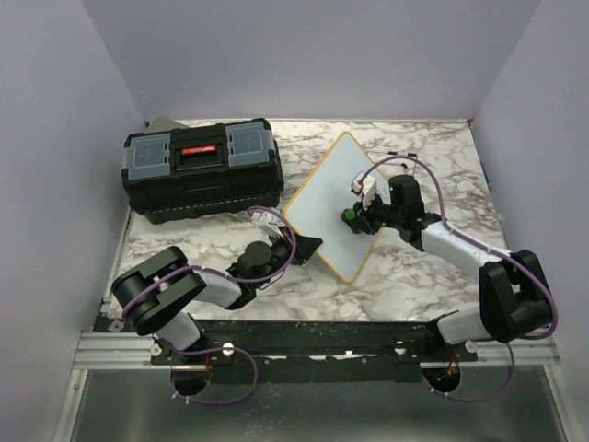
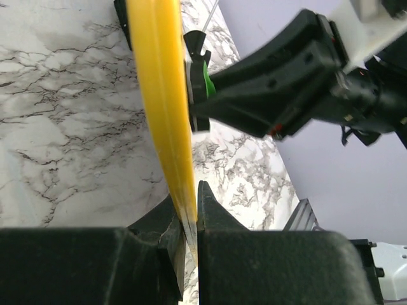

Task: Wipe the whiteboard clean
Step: Erase the whiteboard at the center of the board.

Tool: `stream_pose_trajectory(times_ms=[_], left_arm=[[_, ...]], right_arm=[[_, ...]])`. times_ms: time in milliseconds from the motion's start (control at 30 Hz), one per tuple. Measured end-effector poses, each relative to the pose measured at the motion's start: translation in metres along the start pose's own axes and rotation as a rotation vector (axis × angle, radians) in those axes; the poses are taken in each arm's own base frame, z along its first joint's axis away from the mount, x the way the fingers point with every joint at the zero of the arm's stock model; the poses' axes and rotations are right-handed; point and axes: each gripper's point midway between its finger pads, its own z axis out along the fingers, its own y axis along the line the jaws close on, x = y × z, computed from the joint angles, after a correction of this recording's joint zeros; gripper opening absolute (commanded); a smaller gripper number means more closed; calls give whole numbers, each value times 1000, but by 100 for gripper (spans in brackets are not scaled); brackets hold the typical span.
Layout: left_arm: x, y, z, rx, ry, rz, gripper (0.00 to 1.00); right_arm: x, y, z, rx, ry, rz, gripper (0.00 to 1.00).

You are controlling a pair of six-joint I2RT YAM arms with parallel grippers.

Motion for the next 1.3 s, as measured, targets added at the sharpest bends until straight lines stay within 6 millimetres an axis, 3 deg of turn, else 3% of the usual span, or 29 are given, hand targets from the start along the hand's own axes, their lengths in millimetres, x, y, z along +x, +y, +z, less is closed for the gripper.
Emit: stream_pose_trajectory(times_ms=[100,167,267,367,467,567,767,867,1067,1167,1300], left_arm=[[1,3,0,-9,3,14,0],[1,5,0,-15,6,20,0],[2,7,0,-23,10,25,0],[2,8,0,-28,10,28,0],[2,3,-1,-10,11,27,0],[3,1,-1,0,14,27,0],[3,0,-1,4,15,26,0],[3,-1,-1,7,13,26,0],[4,2,-2,-1,15,27,0],[3,3,-2,-4,11,26,0],[3,3,-2,-3,10,26,0]], right_arm=[[-3,34,-1,-93,-2,-56,1],[-2,36,1,-94,6,-45,1],[-1,25,5,-79,22,31,1],[3,-4,9,-19,36,131,1],[17,-31,5,67,66,191,1],[29,-45,2,115,90,212,1],[29,-39,2,72,84,151,1],[26,-21,0,22,78,112,1],[0,15,5,-60,33,73,1],[-5,7,8,-17,36,140,1],[-9,-28,12,83,17,219,1]])
